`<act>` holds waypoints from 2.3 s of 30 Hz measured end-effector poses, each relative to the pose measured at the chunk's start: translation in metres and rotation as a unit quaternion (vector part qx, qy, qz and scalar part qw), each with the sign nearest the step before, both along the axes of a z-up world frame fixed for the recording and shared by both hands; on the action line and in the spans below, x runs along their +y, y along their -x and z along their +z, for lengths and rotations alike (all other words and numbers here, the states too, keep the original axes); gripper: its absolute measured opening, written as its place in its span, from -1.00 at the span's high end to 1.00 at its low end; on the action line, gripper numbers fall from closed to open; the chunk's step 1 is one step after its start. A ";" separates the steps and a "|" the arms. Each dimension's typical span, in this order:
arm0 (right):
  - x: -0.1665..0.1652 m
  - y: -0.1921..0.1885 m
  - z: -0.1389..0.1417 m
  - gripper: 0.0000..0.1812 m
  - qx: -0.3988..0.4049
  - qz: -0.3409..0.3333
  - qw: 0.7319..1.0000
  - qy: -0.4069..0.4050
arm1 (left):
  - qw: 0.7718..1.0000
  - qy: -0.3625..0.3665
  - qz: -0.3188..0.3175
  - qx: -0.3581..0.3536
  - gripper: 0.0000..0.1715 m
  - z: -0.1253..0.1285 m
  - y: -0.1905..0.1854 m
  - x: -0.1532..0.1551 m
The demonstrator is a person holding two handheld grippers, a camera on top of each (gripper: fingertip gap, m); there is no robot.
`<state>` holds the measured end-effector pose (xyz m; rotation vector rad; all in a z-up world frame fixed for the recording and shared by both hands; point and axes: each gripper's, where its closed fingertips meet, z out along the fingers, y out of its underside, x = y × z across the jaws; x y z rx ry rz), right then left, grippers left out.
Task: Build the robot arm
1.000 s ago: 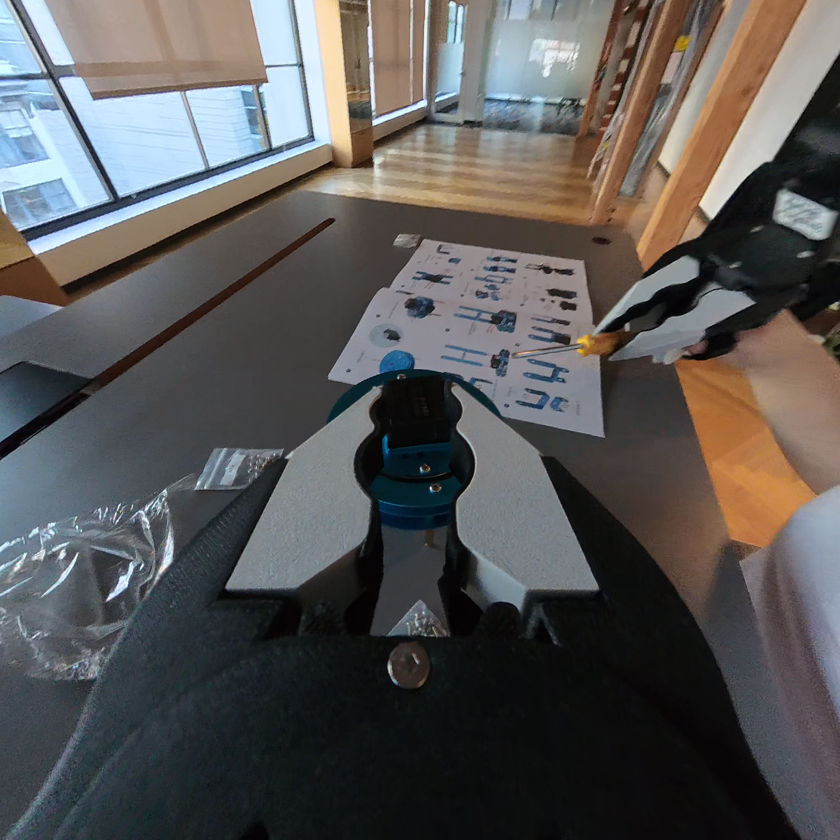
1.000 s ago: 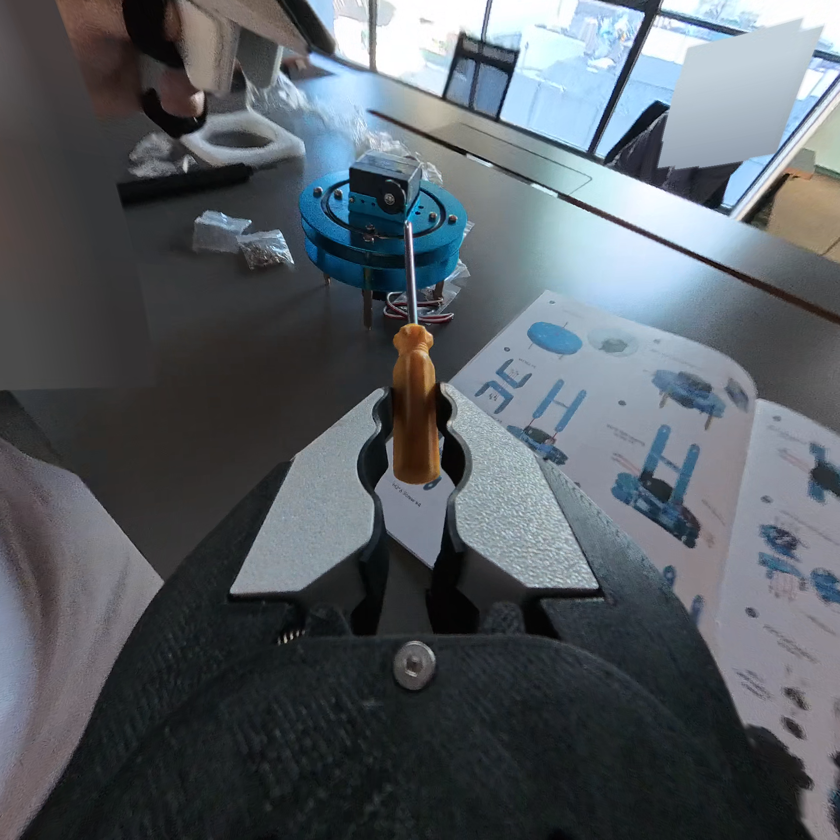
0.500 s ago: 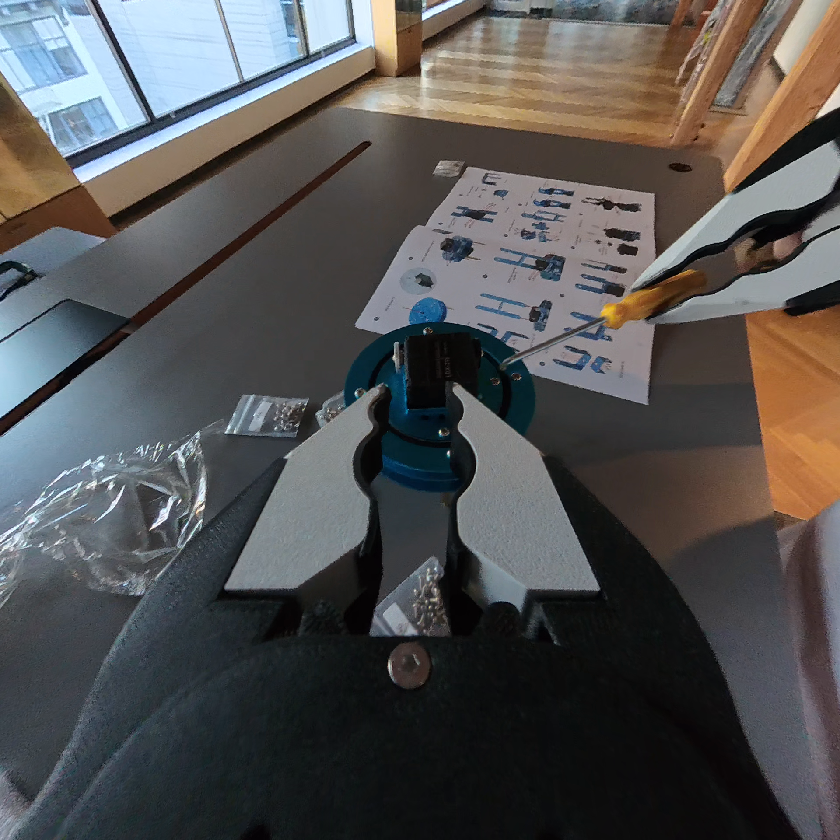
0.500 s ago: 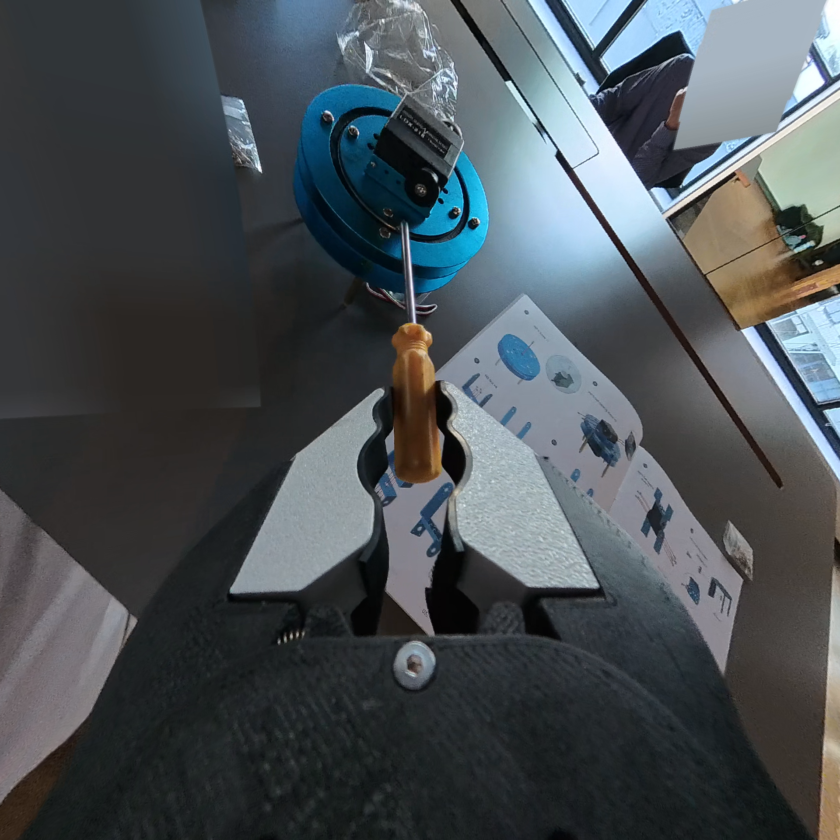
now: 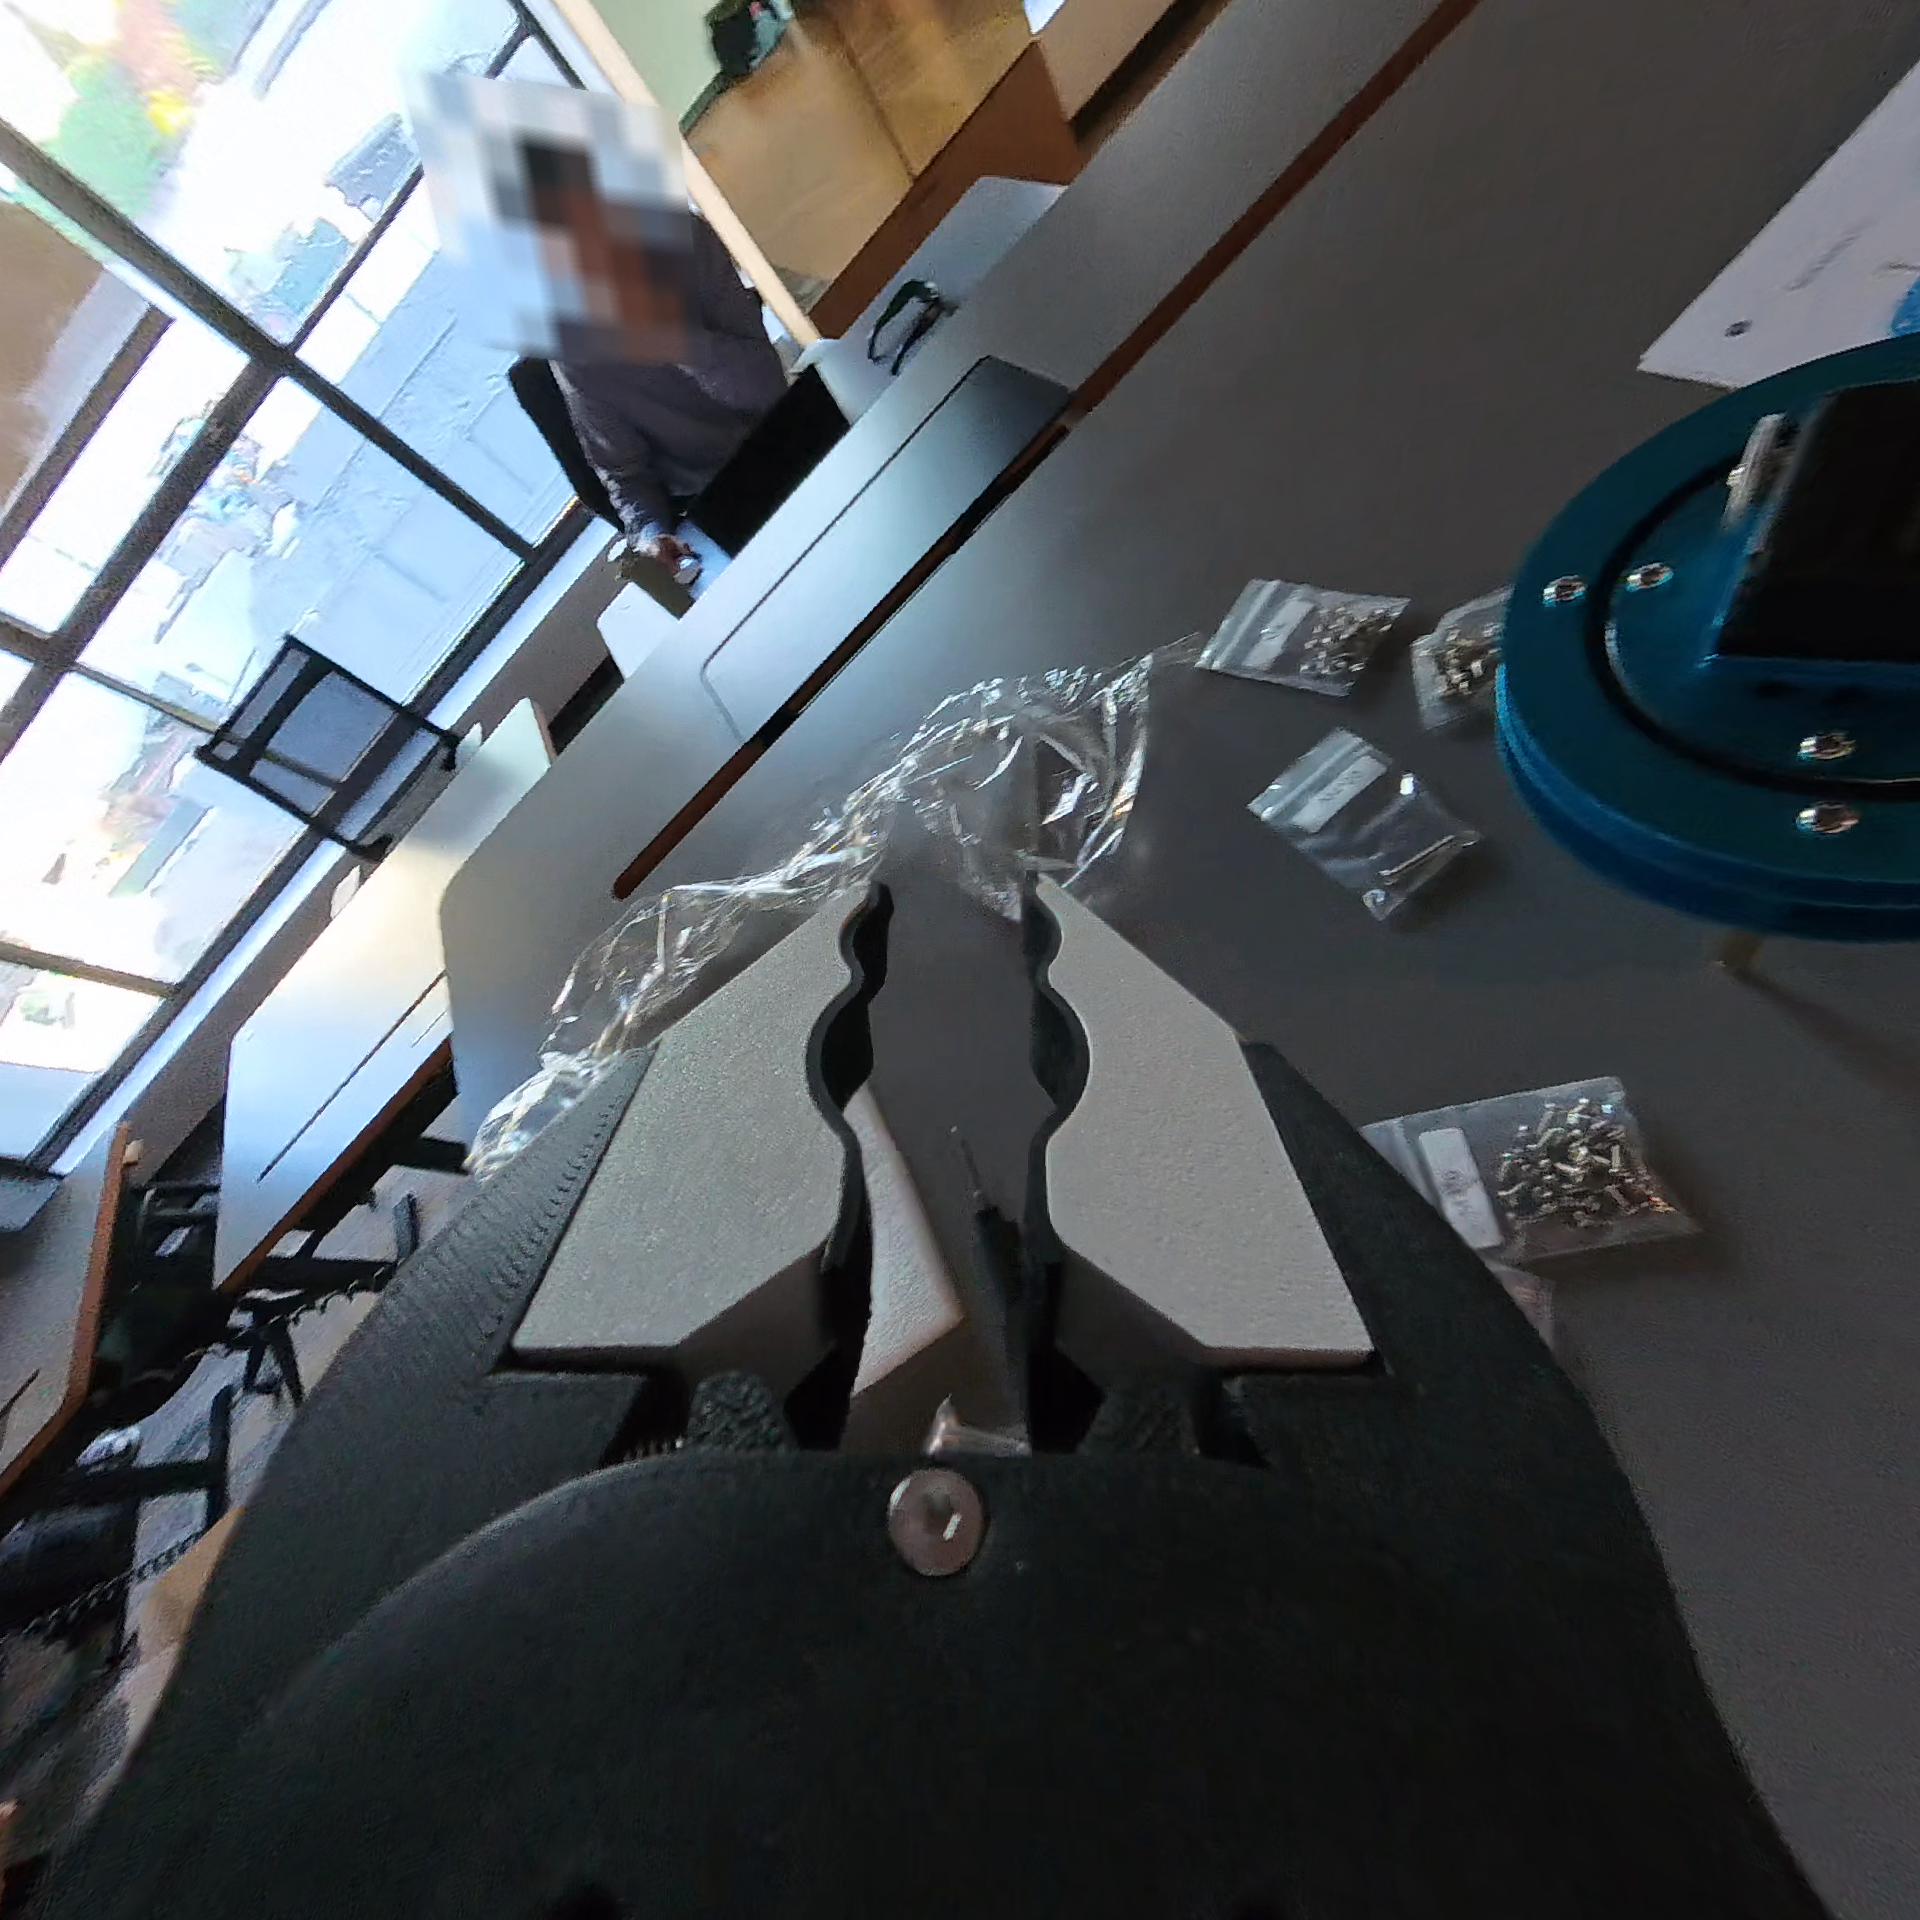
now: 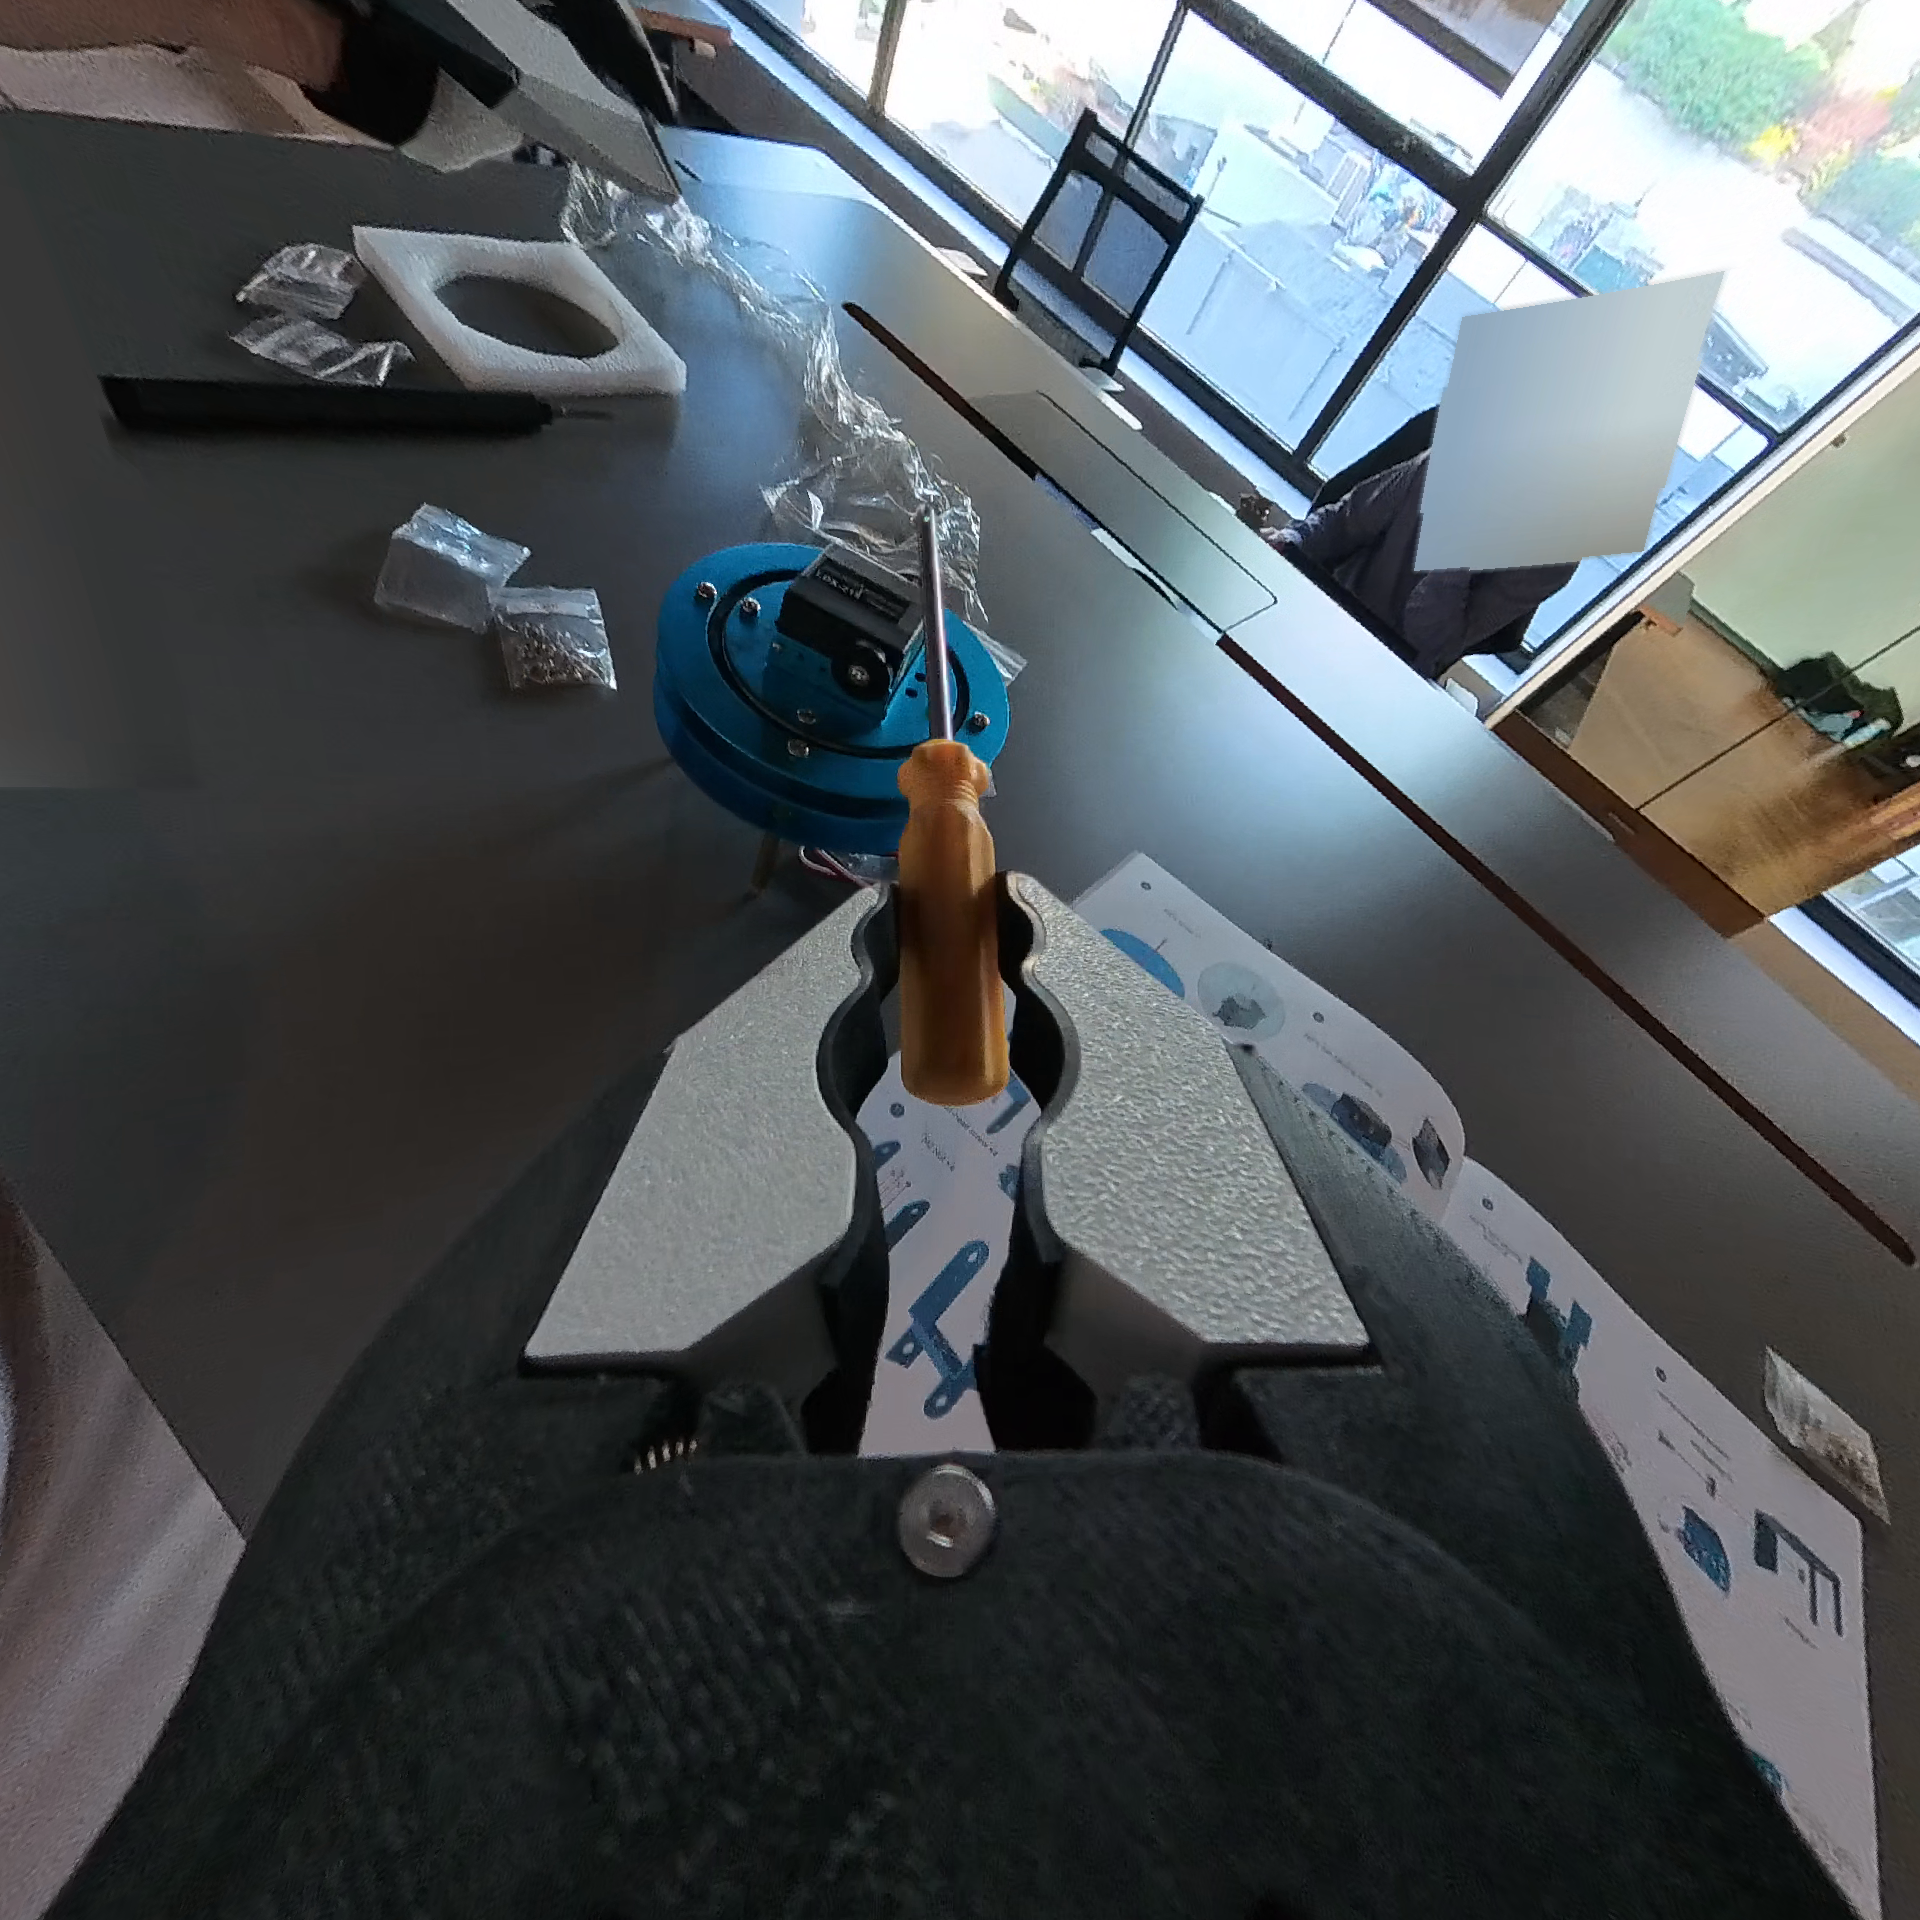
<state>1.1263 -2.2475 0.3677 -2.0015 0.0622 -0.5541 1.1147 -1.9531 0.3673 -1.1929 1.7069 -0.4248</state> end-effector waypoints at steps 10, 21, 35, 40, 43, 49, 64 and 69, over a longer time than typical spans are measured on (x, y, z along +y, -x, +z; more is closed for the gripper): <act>0.009 0.002 0.015 0.81 -0.033 0.013 0.999 -0.012 | 0.999 -0.031 0.020 -0.013 0.70 0.009 0.006 0.007; 0.049 0.009 0.027 0.81 -0.057 0.135 0.988 -0.050 | 0.891 0.280 -0.327 -0.147 0.82 0.080 0.039 -0.108; 0.076 0.007 0.015 0.82 0.023 0.245 0.965 -0.087 | 0.858 0.320 -0.384 -0.119 0.88 0.052 0.026 -0.129; 0.076 0.011 0.007 0.82 0.062 0.263 0.959 -0.086 | 0.852 0.311 -0.408 -0.104 0.83 0.043 0.027 -0.133; 0.075 0.015 0.008 0.82 0.066 0.269 0.956 -0.091 | 0.845 0.298 -0.431 -0.105 0.74 0.044 0.032 -0.140; 0.073 0.020 0.012 0.82 0.076 0.280 0.951 -0.104 | 0.835 0.299 -0.450 -0.101 0.86 0.044 0.037 -0.145; 0.076 0.029 0.008 0.81 0.080 0.299 0.945 -0.107 | 0.800 0.323 -0.498 -0.089 0.89 0.051 0.055 -0.153; 0.077 0.029 0.007 0.81 0.079 0.302 0.944 -0.109 | 0.808 0.321 -0.486 -0.089 0.90 0.049 0.051 -0.150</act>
